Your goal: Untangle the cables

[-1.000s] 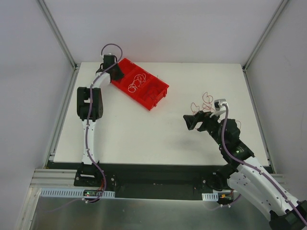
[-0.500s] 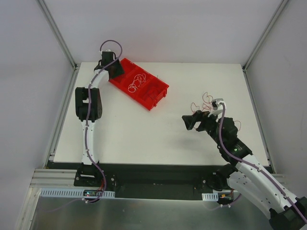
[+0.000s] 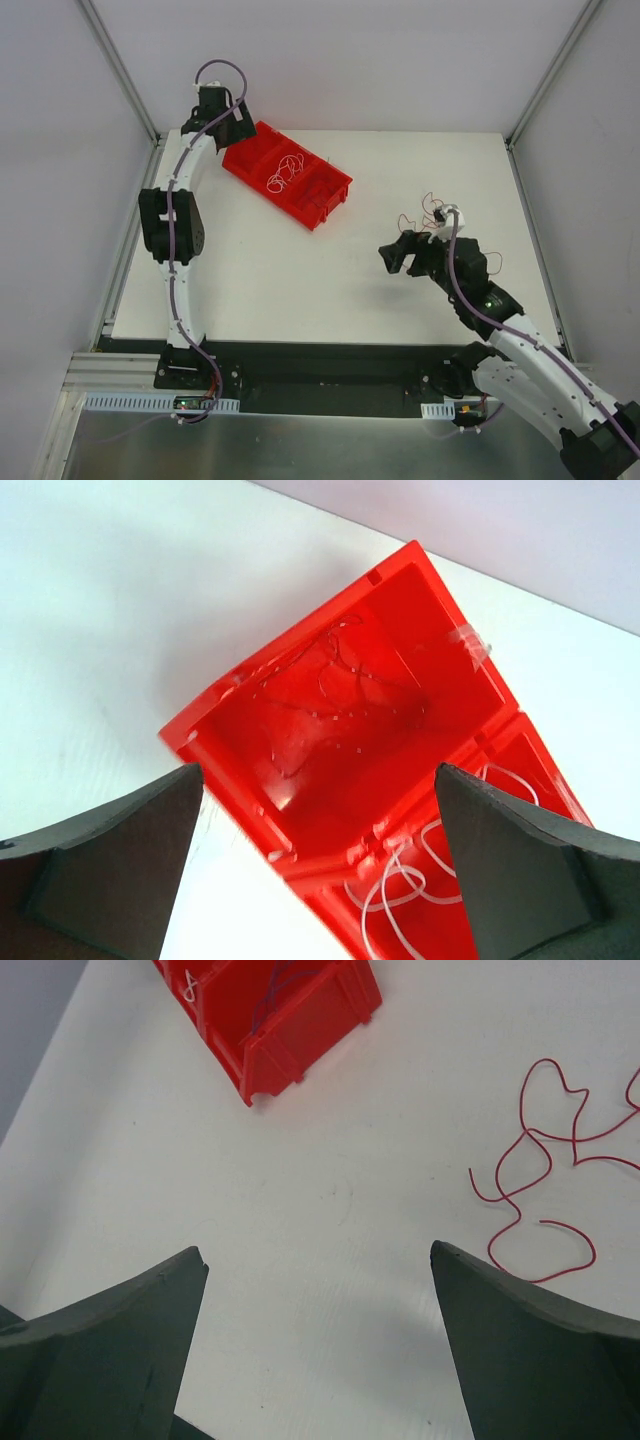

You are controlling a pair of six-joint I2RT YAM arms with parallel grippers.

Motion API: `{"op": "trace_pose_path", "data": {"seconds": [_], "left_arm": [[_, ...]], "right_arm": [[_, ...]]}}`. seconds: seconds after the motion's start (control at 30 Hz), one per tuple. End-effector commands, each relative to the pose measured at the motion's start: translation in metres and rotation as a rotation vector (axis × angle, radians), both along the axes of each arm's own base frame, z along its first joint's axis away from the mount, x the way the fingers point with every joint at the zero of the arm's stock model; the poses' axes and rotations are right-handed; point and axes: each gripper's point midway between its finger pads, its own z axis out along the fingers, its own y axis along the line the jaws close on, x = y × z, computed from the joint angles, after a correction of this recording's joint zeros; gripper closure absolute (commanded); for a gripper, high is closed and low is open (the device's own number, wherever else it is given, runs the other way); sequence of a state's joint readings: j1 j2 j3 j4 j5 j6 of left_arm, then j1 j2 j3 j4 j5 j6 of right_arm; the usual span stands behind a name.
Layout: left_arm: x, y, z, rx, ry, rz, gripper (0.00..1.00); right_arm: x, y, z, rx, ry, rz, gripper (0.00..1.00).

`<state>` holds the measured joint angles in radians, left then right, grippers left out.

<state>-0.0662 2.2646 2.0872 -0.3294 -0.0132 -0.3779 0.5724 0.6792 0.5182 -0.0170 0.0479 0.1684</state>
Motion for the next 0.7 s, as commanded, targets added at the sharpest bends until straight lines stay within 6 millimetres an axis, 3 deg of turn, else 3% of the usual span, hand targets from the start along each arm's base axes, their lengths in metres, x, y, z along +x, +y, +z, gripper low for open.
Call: {"op": "trace_pose_path", "data": {"seconds": [0.0,0.1,0.17,0.37,0.5,0.6,0.67], "left_arm": [[-0.037,0.007,0.089,0.037,-0.102,0.025,0.01],[-0.073,-0.006,0.115,-0.010,-0.117,0.010,0.01],[-0.104,-0.021,0.119,-0.072,-0.103,-0.013,0.01],[-0.195,-0.092,0.109,-0.142,-0.060,-0.212,0.02],[-0.267,-0.139,0.105,-0.178,-0.047,-0.456,0.06],[-0.329,-0.163,0.109,-0.267,-0.070,-0.634,0.09],[-0.362,-0.169,0.095,-0.296,-0.047,-0.696,0.09]], "right_arm": [[0.009,-0.017,0.008,-0.084,0.092,-0.100,0.03],[0.022,-0.041,0.001,-0.164,0.182,-0.237,0.03],[0.032,-0.052,-0.003,-0.183,0.213,-0.288,0.03],[0.060,-0.084,-0.038,-0.115,0.428,-0.419,0.06],[0.077,-0.061,-0.060,-0.165,0.470,-0.248,0.16],[0.089,-0.051,-0.077,-0.205,0.461,-0.177,0.23],[0.100,-0.049,-0.084,-0.236,0.431,-0.176,0.26]]}}
